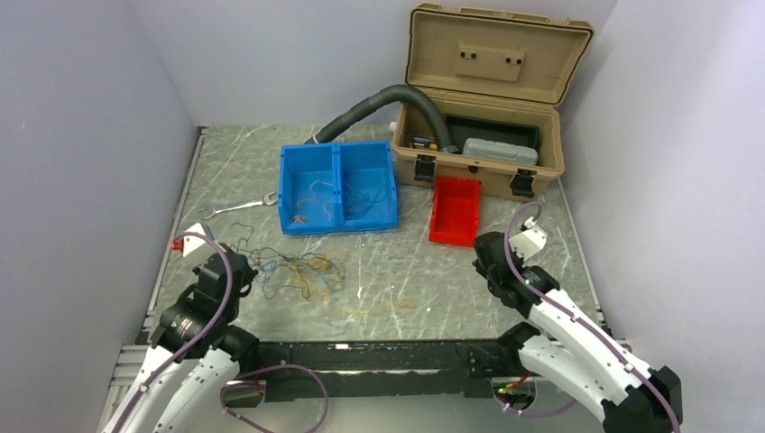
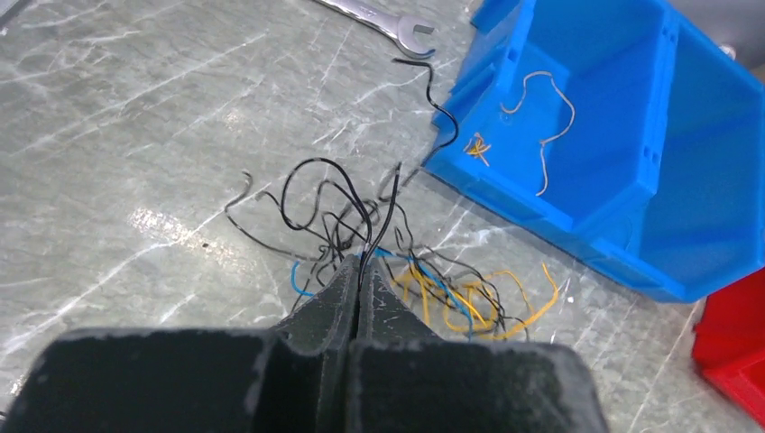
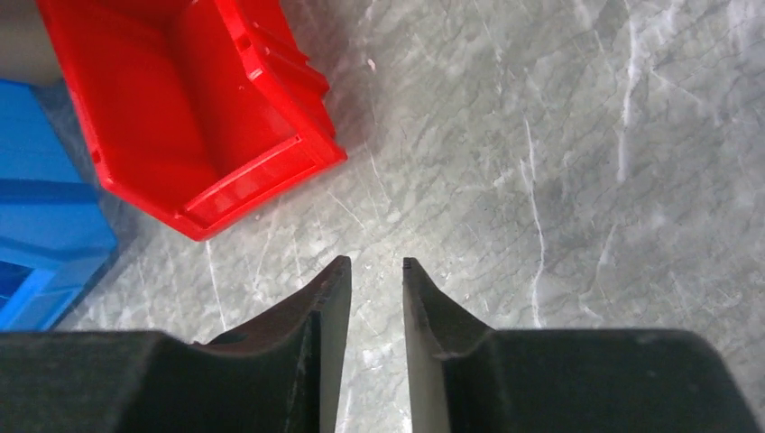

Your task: Untangle the cables

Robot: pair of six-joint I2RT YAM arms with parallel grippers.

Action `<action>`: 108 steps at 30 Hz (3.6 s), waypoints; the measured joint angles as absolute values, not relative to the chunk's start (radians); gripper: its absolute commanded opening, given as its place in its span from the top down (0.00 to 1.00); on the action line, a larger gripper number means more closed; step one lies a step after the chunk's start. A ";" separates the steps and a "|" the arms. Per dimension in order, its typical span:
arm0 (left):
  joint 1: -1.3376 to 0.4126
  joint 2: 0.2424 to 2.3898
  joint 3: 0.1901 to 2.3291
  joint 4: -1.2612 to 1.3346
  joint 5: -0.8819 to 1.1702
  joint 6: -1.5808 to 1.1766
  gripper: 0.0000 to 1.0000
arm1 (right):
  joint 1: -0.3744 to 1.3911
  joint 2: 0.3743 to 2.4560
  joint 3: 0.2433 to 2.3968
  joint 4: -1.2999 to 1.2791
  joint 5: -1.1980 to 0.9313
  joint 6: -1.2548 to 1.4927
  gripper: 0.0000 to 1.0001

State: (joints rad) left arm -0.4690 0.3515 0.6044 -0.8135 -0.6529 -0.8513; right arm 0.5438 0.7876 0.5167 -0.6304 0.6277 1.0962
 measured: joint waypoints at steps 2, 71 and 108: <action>-0.468 0.357 0.604 -0.809 -0.644 -0.830 1.00 | 0.540 0.760 0.521 -0.643 0.625 1.063 0.78; -0.466 0.491 0.616 -0.521 -0.014 -0.518 1.00 | 1.159 1.947 1.127 -0.028 0.509 0.540 0.59; -0.466 0.397 0.788 -0.950 -0.716 -0.840 1.00 | 0.611 0.651 0.591 -0.822 0.817 1.185 1.00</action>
State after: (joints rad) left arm -0.4660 0.3965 0.7879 -0.9504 -0.7162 -0.8402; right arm 0.6113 0.6506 0.5907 -0.8223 0.8165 1.1854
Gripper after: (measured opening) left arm 0.012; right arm 0.037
